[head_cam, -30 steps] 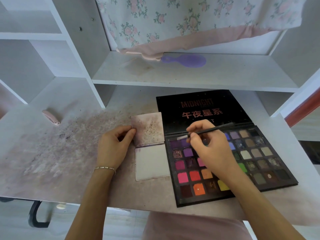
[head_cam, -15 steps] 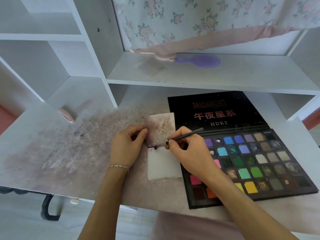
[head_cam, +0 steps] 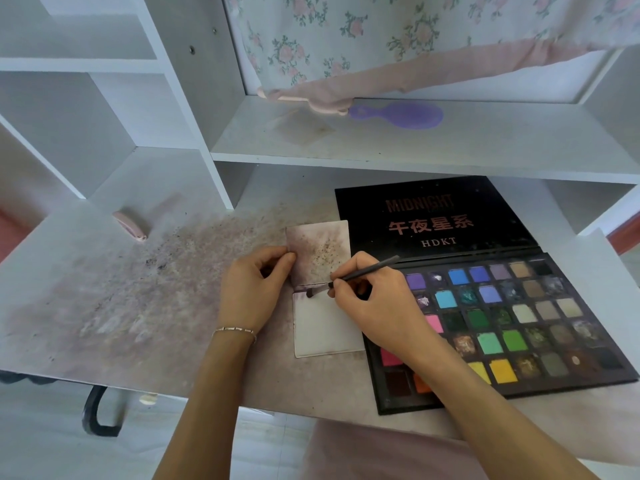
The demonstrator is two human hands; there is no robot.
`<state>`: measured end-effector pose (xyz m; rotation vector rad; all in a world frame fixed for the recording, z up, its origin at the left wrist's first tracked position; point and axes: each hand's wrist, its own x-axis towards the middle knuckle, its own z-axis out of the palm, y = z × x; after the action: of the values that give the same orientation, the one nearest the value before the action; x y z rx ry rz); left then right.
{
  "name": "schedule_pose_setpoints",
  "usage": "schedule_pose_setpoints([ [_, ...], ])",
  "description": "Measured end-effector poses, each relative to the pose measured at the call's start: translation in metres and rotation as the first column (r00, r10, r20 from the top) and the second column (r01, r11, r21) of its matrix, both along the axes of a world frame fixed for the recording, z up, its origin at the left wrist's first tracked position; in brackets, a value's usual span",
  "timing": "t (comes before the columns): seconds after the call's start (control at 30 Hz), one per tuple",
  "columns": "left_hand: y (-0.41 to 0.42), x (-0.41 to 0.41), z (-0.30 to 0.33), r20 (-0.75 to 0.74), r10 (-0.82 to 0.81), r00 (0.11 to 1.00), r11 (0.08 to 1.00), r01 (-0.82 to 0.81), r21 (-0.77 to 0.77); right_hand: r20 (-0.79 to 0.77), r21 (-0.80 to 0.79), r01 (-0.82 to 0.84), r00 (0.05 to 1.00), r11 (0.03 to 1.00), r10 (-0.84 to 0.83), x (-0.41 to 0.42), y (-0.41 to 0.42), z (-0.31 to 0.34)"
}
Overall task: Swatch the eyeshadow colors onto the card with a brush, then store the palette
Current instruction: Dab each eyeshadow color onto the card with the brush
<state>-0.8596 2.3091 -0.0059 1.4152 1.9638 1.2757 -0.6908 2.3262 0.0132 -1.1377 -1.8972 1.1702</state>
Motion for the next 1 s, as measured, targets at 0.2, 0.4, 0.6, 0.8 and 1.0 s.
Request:
schedule_pose_setpoints([
  [0.2,-0.0005,0.0,0.0007,-0.005,0.003,1.0,1.0,-0.003,0.001,0.014,0.016,-0.001,1.0,1.0,0.001,-0.0001,0.0,0.0006],
  [0.4,-0.0008,0.0008,0.0012,0.006,0.008,1.0,1.0,-0.007,-0.008,0.017,0.015,-0.005,1.0,1.0,0.005,-0.0004,0.0004,0.0001],
  [0.6,-0.001,0.0009,0.002,0.001,0.008,1.0,1.0,-0.008,-0.009,0.027,0.021,-0.008,1.0,1.0,0.008,0.0001,0.0005,0.0004],
  [0.8,-0.0013,0.0014,0.0029,0.006,0.0,1.0,1.0,0.0,-0.017,0.051,0.028,-0.003,0.999,1.0,0.002,0.0002,0.0009,-0.0004],
  [1.0,-0.0011,0.0018,0.0034,0.003,0.005,1.0,1.0,-0.005,-0.021,0.029,0.027,-0.004,1.0,1.0,0.003,-0.0003,0.0008,0.0001],
])
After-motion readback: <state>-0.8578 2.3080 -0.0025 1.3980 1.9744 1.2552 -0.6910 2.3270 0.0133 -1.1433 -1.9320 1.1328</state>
